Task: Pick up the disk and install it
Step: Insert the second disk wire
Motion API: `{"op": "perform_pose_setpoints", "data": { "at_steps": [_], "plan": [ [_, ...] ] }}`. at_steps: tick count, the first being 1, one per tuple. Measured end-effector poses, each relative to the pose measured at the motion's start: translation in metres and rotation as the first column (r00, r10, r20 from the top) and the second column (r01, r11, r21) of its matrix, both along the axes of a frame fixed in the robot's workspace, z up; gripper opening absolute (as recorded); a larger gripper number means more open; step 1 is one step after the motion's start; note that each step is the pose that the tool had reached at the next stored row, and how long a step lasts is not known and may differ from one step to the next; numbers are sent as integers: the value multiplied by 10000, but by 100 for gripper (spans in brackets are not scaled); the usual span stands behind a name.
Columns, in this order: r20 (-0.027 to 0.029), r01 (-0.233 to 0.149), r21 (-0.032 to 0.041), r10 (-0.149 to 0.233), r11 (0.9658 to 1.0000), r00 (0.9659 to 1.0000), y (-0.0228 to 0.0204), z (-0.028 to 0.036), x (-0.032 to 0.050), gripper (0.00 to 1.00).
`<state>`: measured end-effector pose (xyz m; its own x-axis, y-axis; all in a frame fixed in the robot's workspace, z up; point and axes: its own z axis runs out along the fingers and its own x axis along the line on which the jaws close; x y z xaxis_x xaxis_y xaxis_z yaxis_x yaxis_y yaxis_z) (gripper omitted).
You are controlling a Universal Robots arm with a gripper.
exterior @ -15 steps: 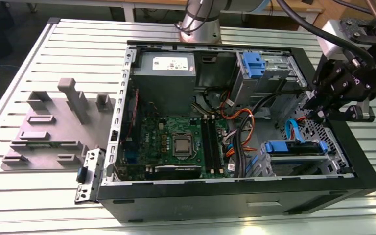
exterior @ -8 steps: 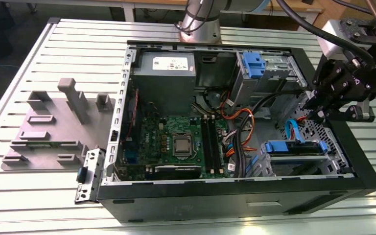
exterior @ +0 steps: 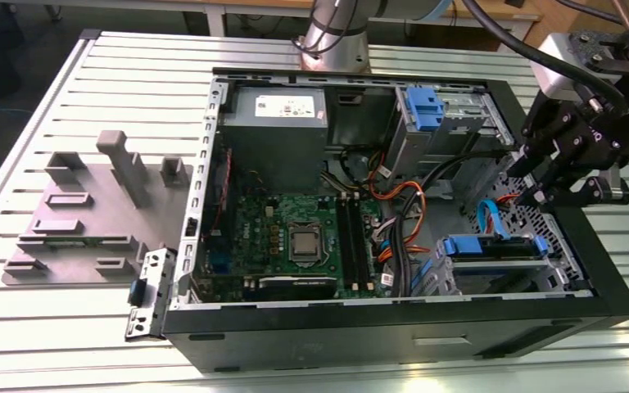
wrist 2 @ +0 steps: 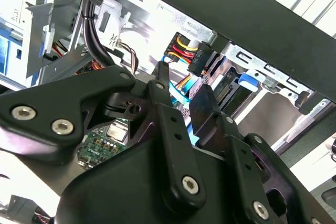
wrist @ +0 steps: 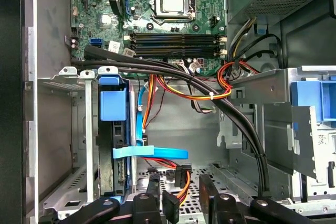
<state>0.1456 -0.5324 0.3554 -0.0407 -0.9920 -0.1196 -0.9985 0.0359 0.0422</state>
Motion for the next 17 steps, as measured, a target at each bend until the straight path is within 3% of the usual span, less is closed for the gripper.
{"op": "perform_pose_setpoints", "data": {
  "at_steps": [5, 17],
  "plan": [
    [0, 1, 0, -1, 10000, 10000, -1, 0, 6, 43],
    [-5, -1, 0, 1, 10000, 10000, 0, -5, 127, 43]
  ]
}}
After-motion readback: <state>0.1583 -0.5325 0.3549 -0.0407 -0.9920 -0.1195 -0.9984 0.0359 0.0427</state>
